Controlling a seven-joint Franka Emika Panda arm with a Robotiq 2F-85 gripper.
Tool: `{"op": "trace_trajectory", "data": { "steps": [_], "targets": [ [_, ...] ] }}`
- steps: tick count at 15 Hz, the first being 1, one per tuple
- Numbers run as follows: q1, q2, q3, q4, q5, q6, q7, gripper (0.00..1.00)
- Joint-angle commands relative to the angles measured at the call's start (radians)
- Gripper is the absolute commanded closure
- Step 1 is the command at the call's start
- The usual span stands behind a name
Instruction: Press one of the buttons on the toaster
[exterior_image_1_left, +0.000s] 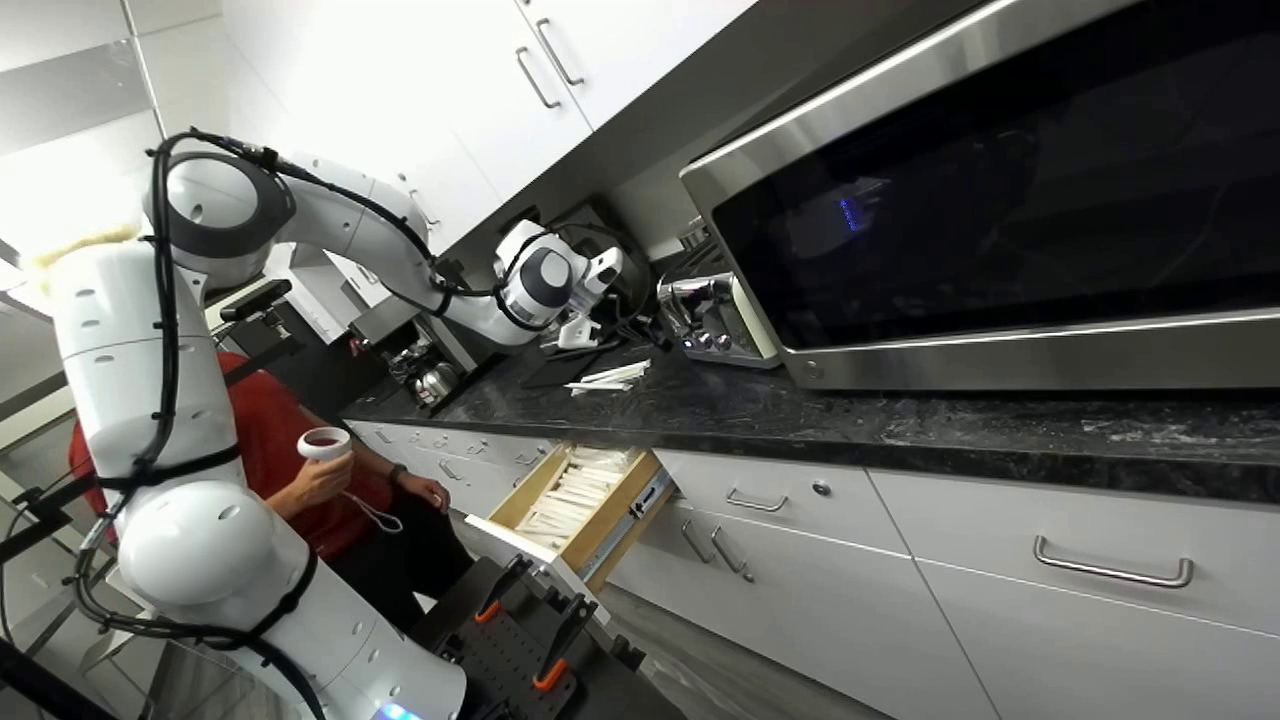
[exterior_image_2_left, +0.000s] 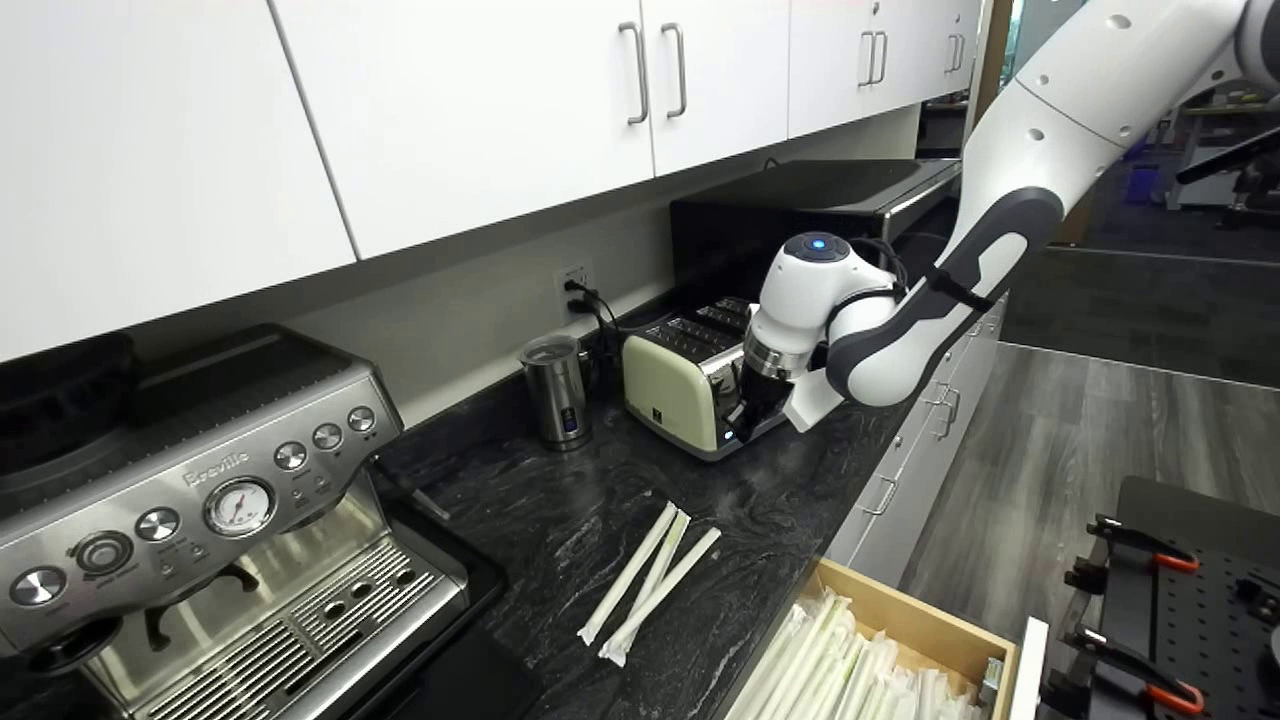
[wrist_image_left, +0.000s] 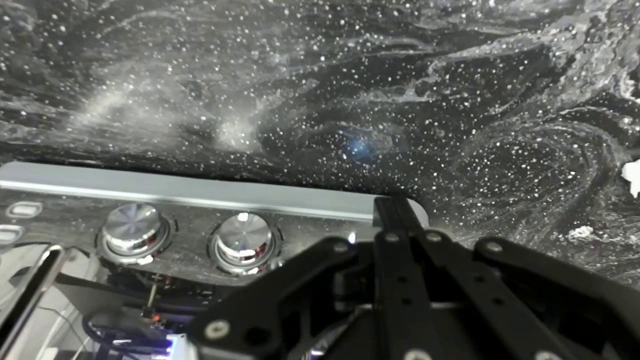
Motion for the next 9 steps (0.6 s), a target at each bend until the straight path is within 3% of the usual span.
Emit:
{"op": "trace_trajectory", "data": {
  "steps": [1,9],
  "targets": [
    [0.045,0.0,-0.042,-0.002,0.056,0.006,-0.042,0.99],
    [0.06,0.004,-0.056,0.006,0.059,0.0,-0.035,1.0]
  ]
}}
